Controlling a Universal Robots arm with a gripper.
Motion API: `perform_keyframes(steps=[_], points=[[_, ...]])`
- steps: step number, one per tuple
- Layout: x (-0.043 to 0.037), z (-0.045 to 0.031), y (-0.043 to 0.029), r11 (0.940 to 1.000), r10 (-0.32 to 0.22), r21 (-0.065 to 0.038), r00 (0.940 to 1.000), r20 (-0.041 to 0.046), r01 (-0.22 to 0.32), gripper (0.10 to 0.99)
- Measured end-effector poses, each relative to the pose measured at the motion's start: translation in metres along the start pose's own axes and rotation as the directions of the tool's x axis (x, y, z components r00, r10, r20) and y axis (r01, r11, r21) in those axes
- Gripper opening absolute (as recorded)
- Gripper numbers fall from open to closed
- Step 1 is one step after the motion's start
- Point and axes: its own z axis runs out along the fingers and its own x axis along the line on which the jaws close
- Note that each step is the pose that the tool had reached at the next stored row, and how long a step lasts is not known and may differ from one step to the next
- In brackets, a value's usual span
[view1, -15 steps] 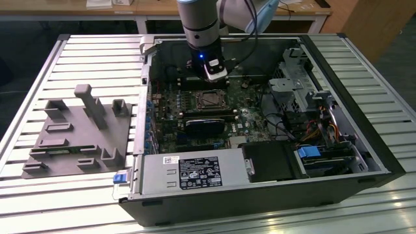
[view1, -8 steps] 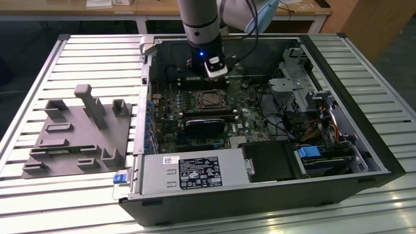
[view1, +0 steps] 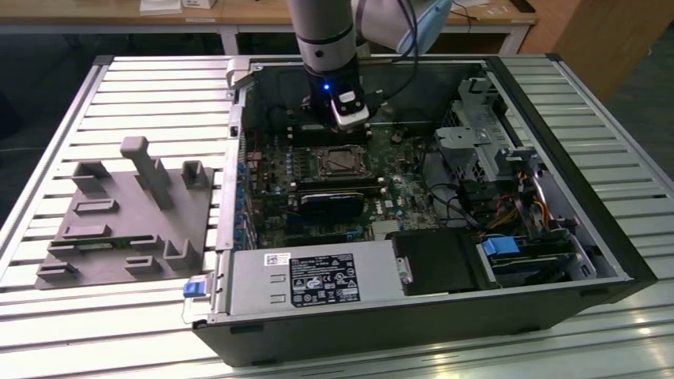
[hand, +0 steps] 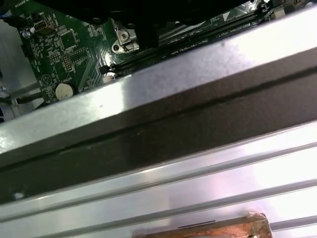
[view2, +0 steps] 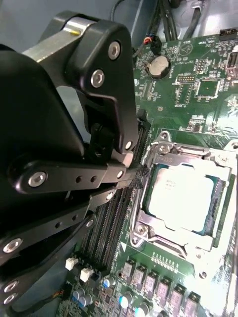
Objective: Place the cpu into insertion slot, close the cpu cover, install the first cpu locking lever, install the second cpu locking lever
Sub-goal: 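Install the first cpu locking lever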
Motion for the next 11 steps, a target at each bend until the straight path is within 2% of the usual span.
perform_keyframes(steps=[4,6,8,11], points=[[-0.0002,0.0006,0.0001,0.9991,-0.005,0.042,0.9999,-0.0111,0.006,0.106],[-0.0004,0.0008,0.0001,0.9977,-0.008,0.067,0.9998,-0.0206,0.009,0.106],[-0.0008,0.0011,0.0003,0.9961,-0.008,0.088,0.9993,-0.0351,0.011,0.106],[-0.0015,0.0016,0.0004,0.9944,-0.006,0.105,0.9978,-0.0655,0.013,0.106]])
